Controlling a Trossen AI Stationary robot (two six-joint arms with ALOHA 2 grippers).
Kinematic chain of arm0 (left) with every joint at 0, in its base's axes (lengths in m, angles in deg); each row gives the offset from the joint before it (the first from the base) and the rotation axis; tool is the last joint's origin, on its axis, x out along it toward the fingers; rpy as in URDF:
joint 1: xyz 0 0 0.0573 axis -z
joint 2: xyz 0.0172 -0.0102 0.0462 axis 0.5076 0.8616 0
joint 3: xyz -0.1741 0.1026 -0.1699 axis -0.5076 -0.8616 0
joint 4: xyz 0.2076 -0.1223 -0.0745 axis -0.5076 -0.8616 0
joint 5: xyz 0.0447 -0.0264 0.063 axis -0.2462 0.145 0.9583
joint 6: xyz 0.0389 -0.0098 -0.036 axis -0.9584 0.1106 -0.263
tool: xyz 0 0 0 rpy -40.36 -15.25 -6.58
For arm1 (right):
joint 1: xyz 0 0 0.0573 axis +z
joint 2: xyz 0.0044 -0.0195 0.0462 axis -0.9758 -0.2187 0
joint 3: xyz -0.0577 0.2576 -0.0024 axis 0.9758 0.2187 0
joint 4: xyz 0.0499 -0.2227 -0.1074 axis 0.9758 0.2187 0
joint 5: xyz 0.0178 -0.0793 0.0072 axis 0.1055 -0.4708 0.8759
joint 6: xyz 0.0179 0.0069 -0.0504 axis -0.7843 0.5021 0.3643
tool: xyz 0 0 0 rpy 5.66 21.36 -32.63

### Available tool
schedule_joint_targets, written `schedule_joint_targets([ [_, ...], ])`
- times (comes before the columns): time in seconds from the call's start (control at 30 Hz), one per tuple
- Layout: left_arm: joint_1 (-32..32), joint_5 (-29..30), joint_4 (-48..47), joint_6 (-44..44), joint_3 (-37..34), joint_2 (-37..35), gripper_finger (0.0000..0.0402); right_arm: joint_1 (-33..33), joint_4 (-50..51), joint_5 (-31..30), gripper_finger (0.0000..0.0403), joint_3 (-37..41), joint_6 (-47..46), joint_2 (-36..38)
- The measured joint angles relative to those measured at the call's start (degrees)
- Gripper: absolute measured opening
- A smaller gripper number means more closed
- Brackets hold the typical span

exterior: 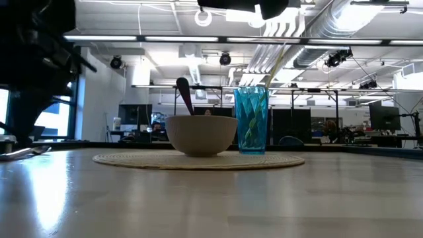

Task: Pick & Place Utensil
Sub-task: Place the purple spoon into the white bowl

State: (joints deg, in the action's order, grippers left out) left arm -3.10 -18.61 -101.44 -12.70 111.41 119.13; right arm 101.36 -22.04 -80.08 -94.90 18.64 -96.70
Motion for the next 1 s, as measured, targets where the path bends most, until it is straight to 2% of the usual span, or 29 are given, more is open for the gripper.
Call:
schedule_joint_targets([
  [0.13,0.0,4.9,-4.1,-4.7,5.6,4.4,0.0241,0.0,0.8,-0.2,0.0099,0.0,-1.4,0.0],
  [0.37,0.0,-0.1,-4.9,-14.9,6.6,10.3,0.0241,0.2,4.7,0.0,0.0099,0.0,-4.8,0.0],
  [0.6,0.0,4.1,-5.8,-20.3,7.7,15.7,0.0241,0.2,5.7,0.2,0.0099,0.0,-5.6,0.0],
  [0.87,0.0,5.5,-7.5,-28.4,7.9,17.3,0.0241,0.2,6.9,0.2,0.0099,0.0,-7.5,0.0],
  [1.0,-0.2,9.1,-9.3,-33.1,7.5,17.4,0.0229,0.2,7.6,0.3,0.0099,0.0,-8.7,0.0],
])
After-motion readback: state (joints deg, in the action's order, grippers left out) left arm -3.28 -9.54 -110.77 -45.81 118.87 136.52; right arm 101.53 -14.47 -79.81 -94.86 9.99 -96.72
